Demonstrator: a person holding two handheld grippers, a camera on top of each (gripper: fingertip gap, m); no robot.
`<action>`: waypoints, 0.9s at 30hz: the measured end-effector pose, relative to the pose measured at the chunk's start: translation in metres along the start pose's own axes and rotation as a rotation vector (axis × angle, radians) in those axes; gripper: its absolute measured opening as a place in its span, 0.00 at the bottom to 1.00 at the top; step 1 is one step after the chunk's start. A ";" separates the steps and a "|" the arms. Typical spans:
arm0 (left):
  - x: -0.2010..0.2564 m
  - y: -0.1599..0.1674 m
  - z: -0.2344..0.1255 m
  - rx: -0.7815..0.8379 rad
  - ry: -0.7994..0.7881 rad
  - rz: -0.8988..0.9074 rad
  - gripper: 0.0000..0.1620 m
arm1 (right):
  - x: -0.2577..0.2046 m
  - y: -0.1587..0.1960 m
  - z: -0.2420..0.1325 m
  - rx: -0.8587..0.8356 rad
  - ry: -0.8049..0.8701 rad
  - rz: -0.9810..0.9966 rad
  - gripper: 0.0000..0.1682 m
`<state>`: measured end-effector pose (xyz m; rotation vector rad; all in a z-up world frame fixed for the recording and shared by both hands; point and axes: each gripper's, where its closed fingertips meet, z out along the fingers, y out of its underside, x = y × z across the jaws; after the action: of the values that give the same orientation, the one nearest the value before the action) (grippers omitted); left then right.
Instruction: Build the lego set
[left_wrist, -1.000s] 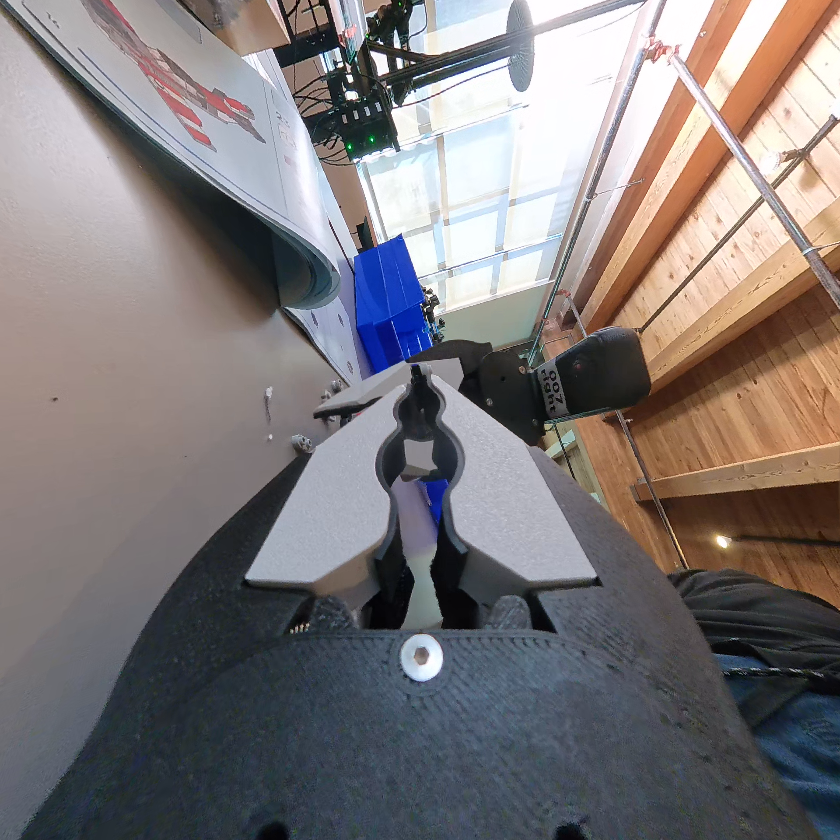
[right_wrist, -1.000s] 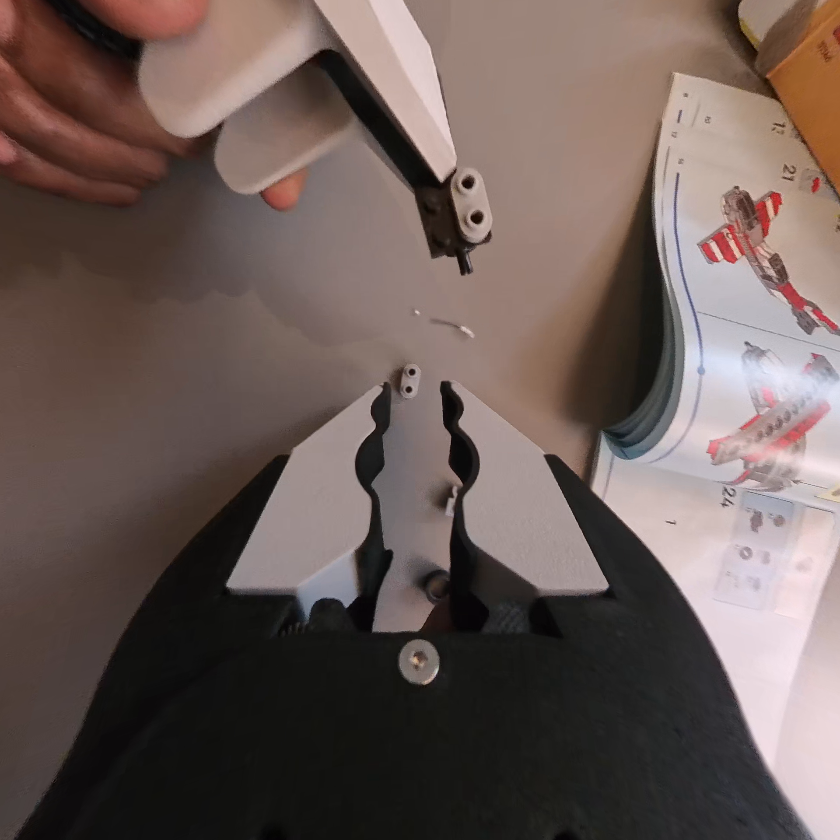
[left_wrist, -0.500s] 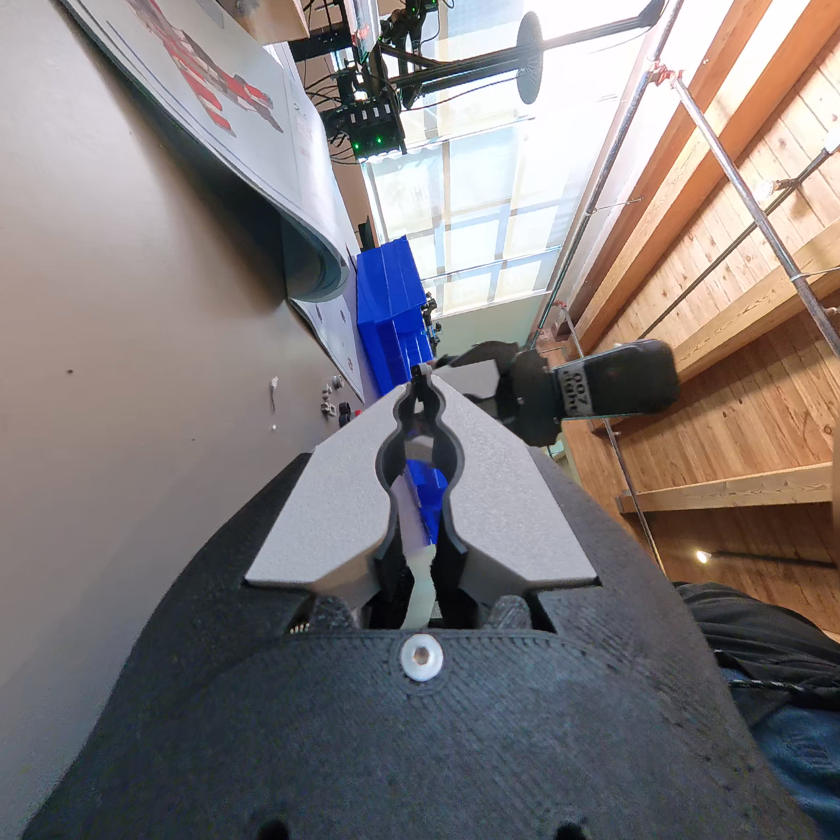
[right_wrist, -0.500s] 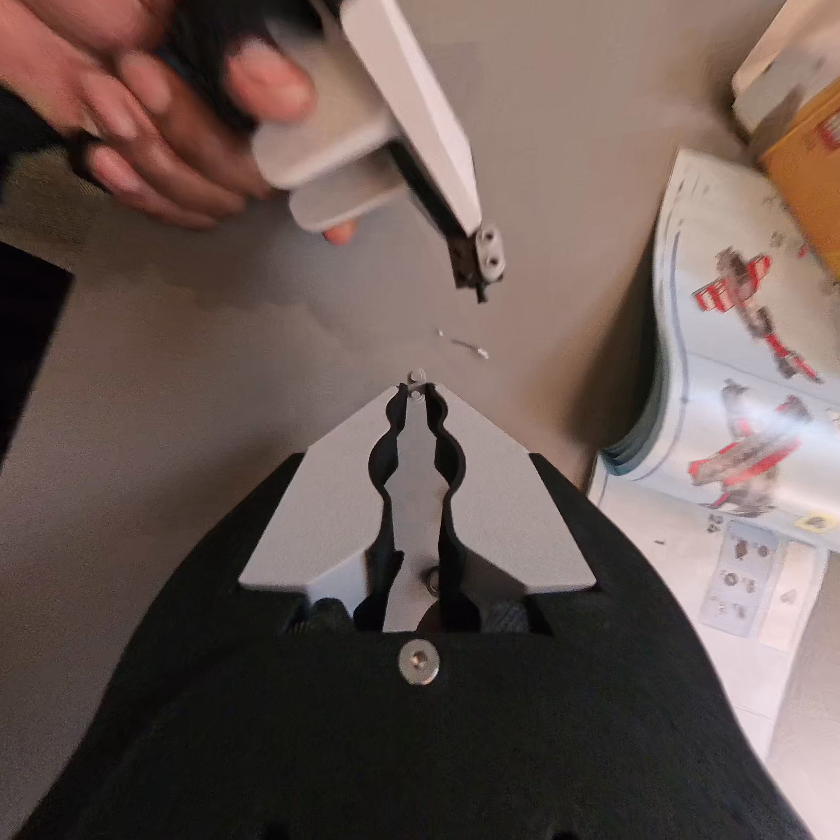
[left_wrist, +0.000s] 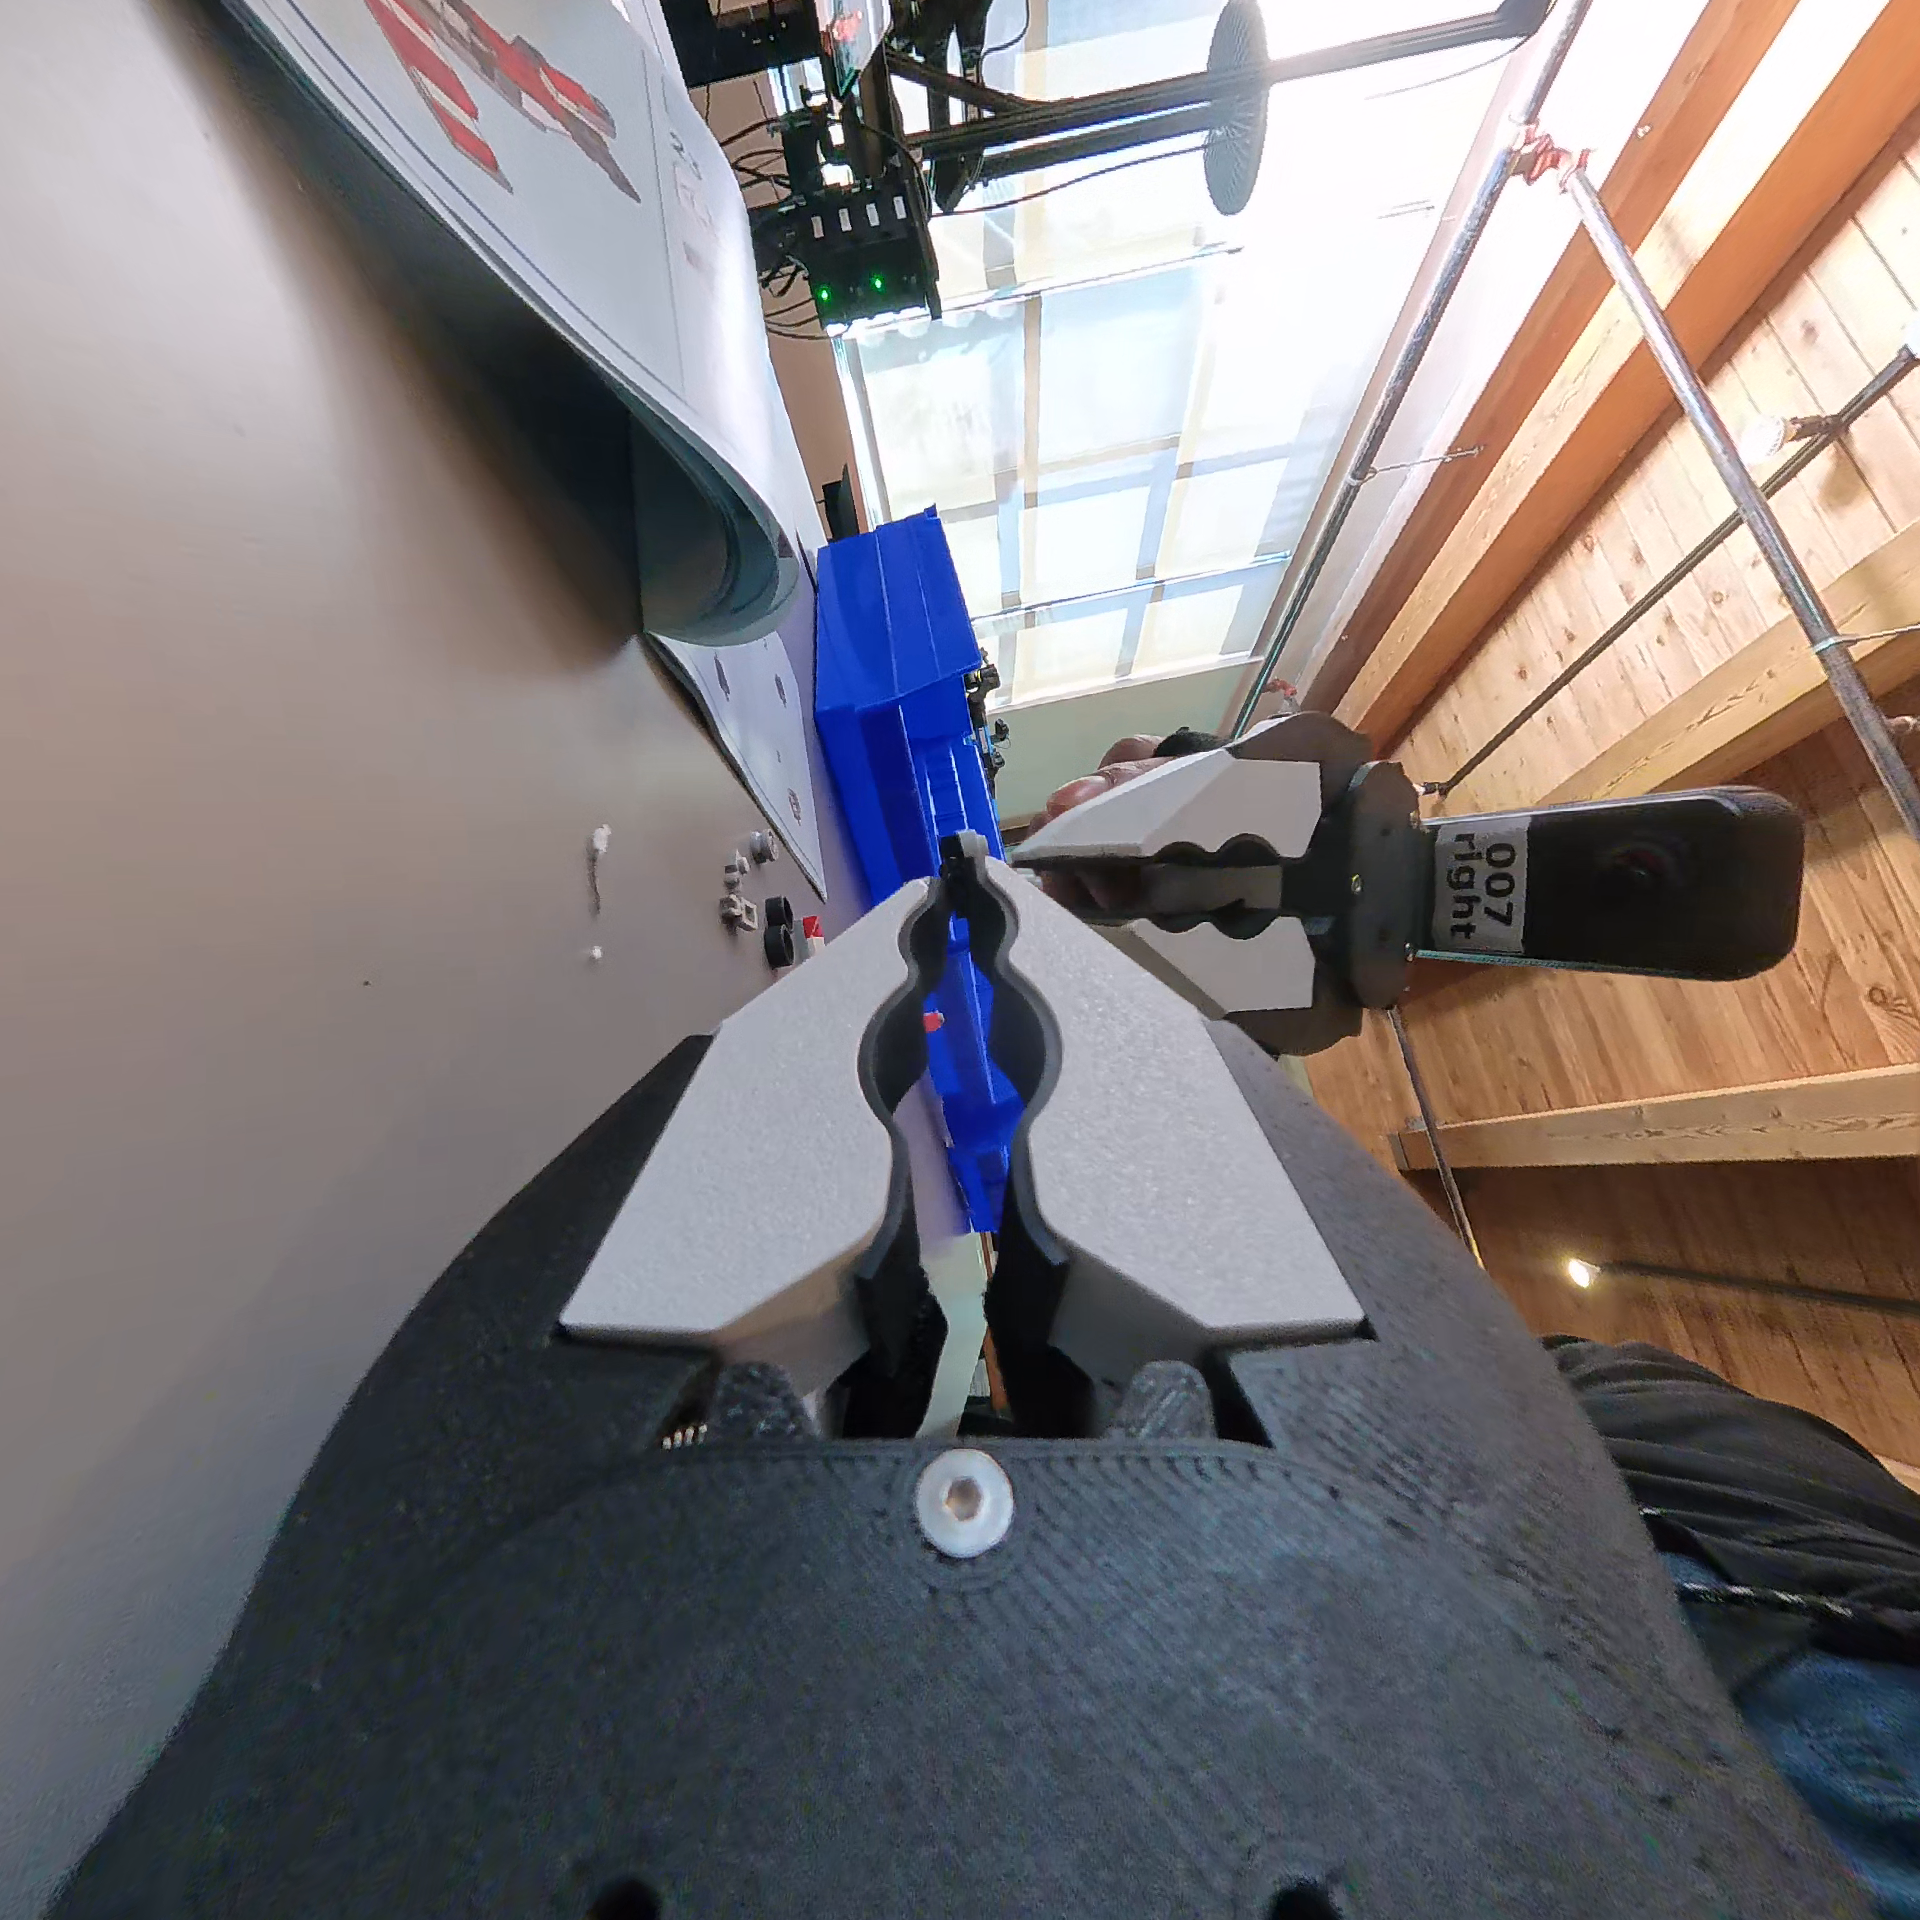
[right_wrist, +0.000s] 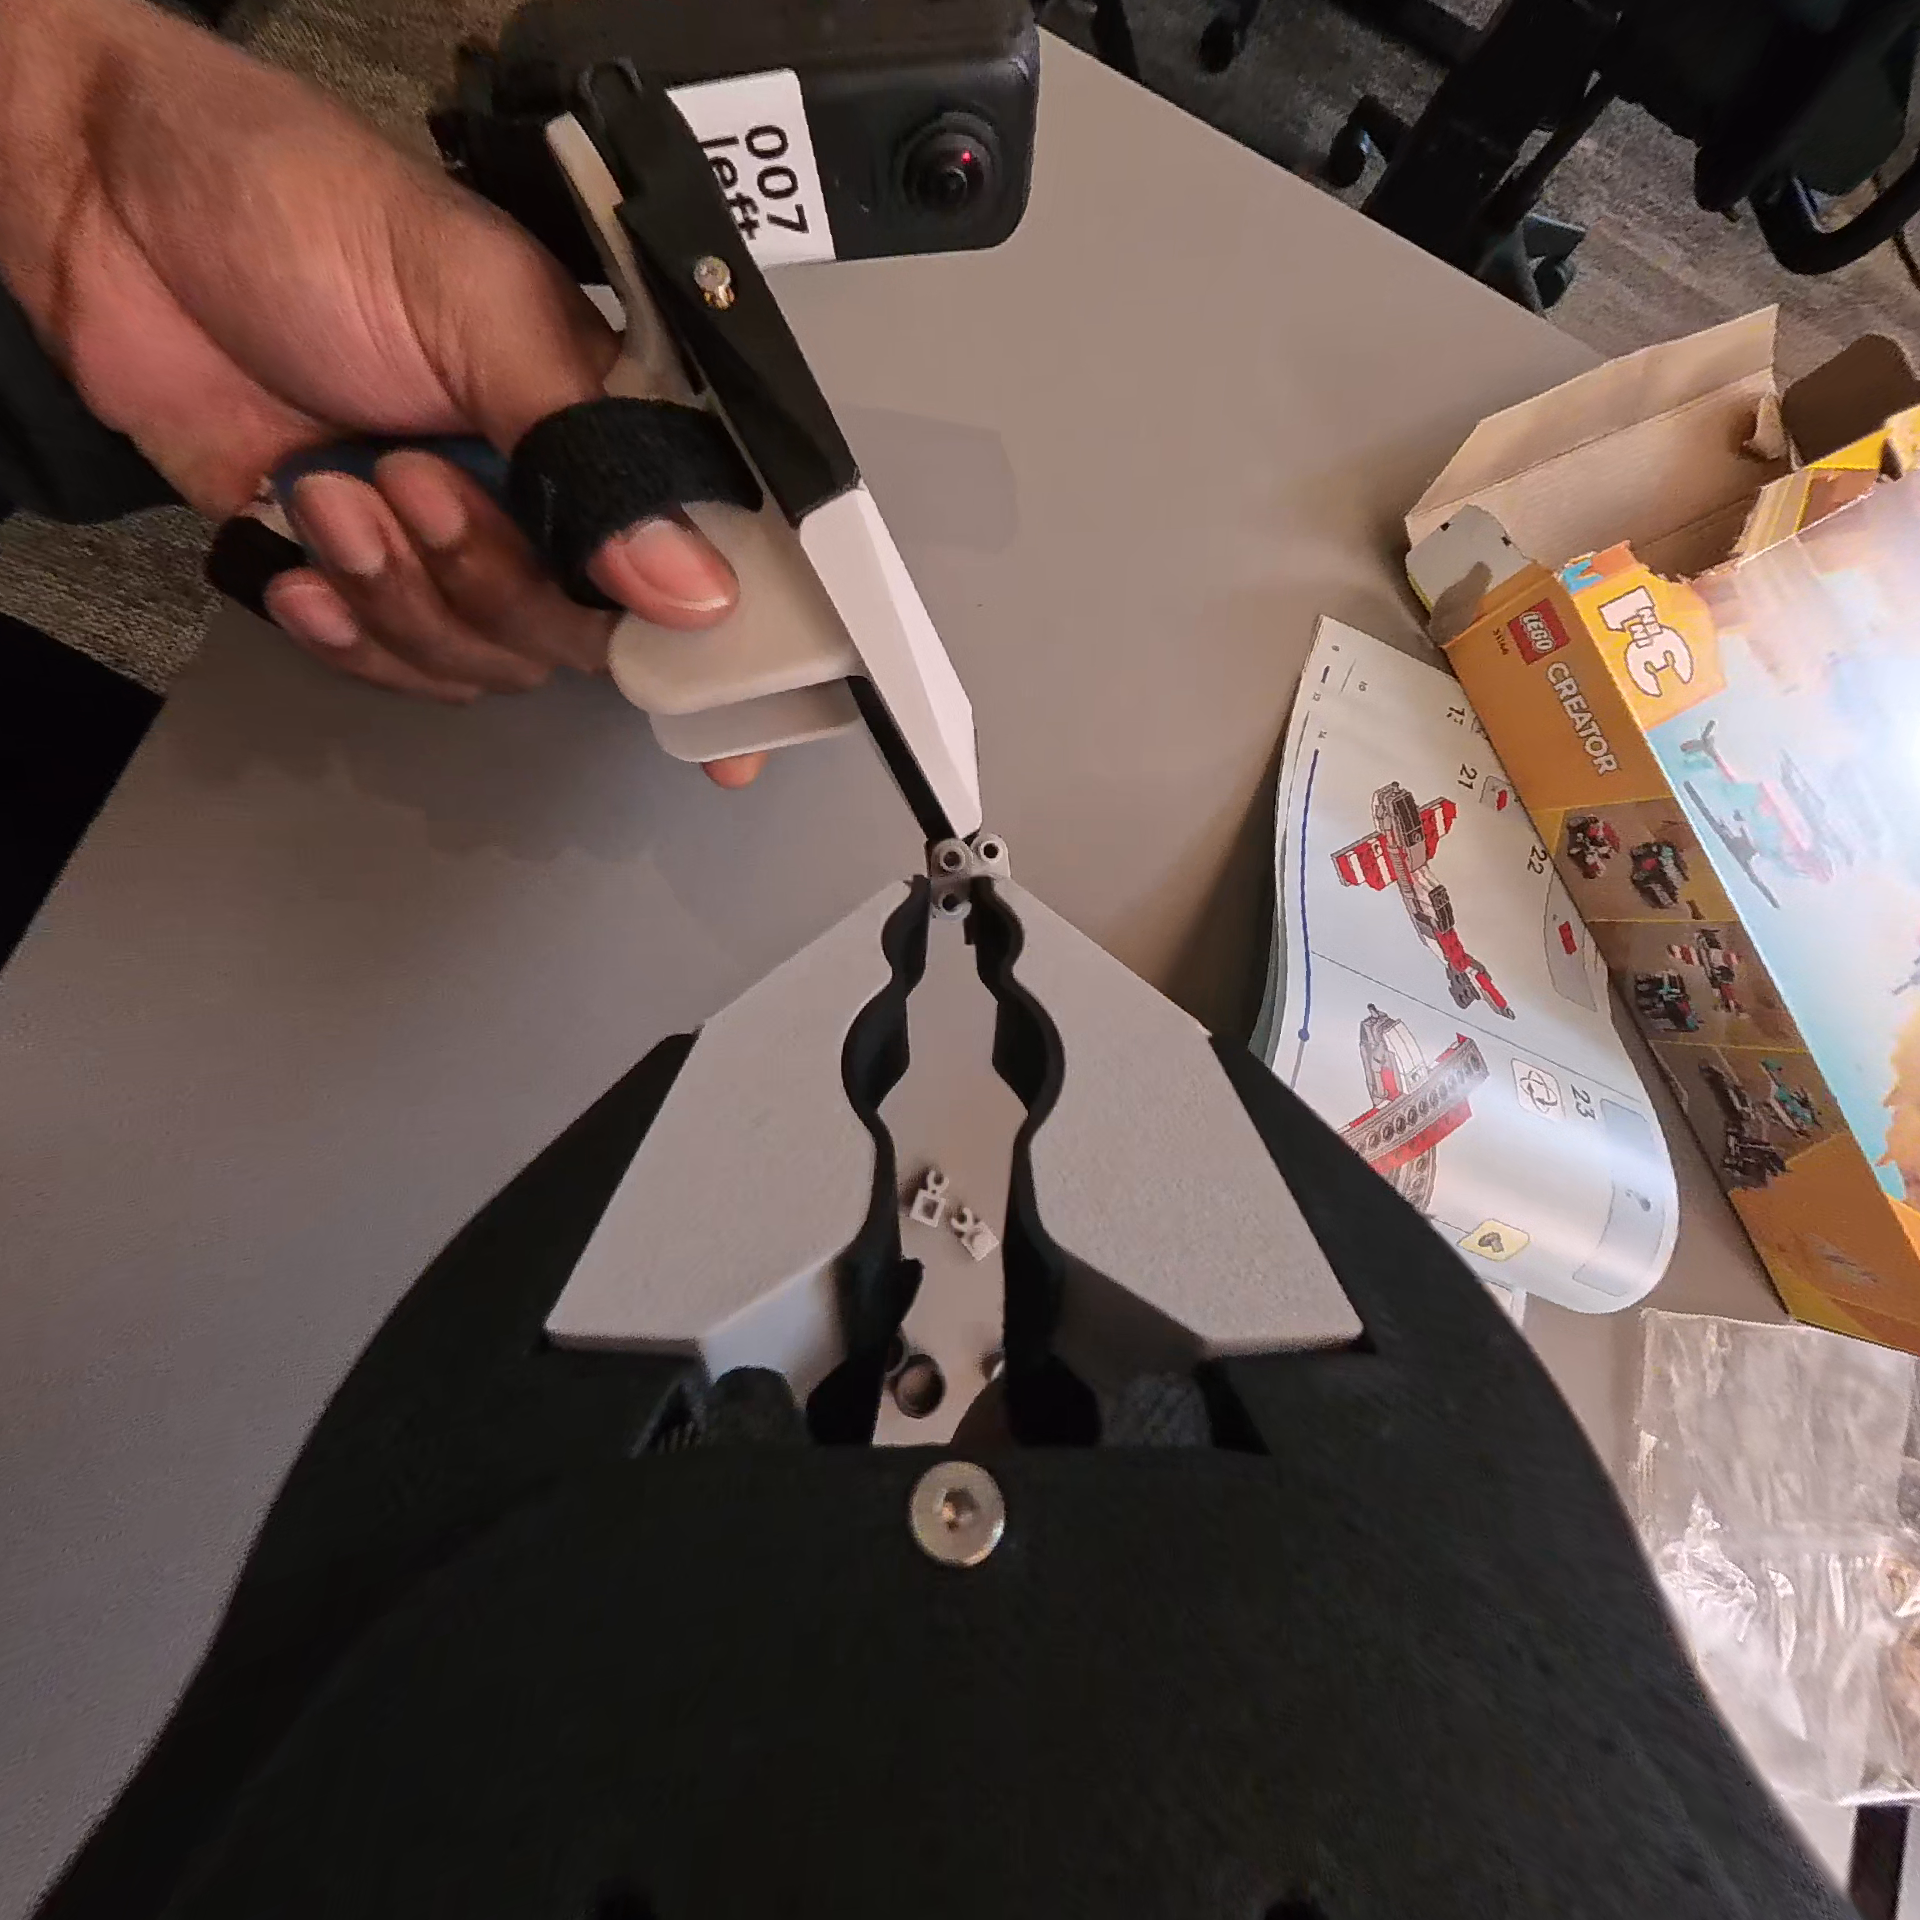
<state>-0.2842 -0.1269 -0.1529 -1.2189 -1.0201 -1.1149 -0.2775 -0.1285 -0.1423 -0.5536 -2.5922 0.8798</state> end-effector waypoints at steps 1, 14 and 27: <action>0.000 0.000 0.000 0.001 -0.001 -0.001 0.01 | 0.000 0.000 0.001 -0.003 0.001 -0.003 0.05; -0.002 0.001 0.001 0.003 -0.006 -0.012 0.01 | 0.000 0.006 0.007 -0.027 0.011 -0.013 0.05; -0.003 0.001 0.002 0.006 -0.007 -0.018 0.01 | 0.000 0.006 0.007 -0.022 0.018 -0.008 0.05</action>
<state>-0.2838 -0.1249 -0.1561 -1.2117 -1.0410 -1.1220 -0.2792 -0.1281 -0.1513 -0.5546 -2.5895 0.8408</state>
